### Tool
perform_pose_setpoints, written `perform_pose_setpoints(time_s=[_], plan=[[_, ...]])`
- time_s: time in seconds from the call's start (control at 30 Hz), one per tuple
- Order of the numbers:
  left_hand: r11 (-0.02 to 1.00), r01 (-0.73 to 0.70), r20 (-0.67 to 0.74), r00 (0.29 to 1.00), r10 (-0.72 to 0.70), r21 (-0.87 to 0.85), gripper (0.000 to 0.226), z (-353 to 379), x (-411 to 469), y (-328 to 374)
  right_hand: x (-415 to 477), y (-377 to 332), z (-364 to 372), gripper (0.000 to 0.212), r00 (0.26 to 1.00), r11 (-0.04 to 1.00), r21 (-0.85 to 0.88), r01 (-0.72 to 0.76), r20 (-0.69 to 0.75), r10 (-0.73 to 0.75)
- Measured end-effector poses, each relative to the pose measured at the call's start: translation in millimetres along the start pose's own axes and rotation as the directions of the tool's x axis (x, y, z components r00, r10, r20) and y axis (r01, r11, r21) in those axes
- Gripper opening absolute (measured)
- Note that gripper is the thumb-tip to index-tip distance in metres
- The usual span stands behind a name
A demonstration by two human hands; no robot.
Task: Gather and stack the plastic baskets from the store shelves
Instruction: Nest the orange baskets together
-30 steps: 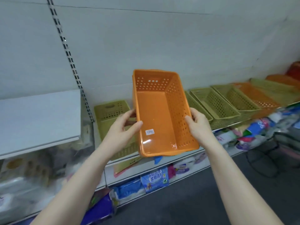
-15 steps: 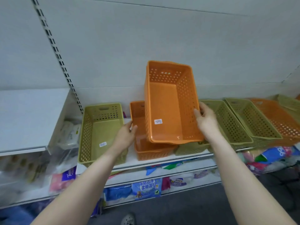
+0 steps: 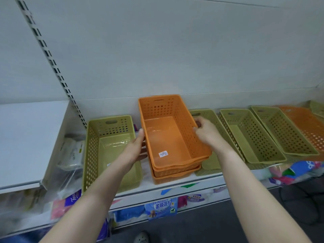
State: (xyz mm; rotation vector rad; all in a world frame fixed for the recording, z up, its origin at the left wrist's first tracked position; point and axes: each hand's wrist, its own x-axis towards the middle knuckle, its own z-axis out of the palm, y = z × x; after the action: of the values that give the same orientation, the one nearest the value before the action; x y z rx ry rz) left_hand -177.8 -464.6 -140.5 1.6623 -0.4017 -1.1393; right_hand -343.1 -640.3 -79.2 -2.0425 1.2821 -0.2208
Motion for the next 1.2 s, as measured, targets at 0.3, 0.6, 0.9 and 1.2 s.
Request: perform_pose_setpoints(time_s=[0.3,0.6,0.9,1.2], plan=[[0.935,-0.100,-0.007,0.994,0.109,0.341,0.029,6,0,-3,-13,28,42,0.052,0.998,0.993,-0.112,0.029,0.055,-0.023],[0.934,-0.167,-0.208,0.949,0.239,0.315,0.041,8,-30,-3,-13,24,24,0.048,0.984,0.992,0.098,0.082,0.150,-0.096],[0.866,-0.449,-0.076,0.877,0.474,0.218,0.055,21,-45,84,-21,12,-33,0.032,0.974,0.909,0.355,0.216,-0.145,-0.175],[0.724,-0.656,0.190,0.754,0.628,0.213,0.045,116,-46,149,-56,58,-139,0.033,0.912,0.927,0.306,0.216,-0.402,-0.080]])
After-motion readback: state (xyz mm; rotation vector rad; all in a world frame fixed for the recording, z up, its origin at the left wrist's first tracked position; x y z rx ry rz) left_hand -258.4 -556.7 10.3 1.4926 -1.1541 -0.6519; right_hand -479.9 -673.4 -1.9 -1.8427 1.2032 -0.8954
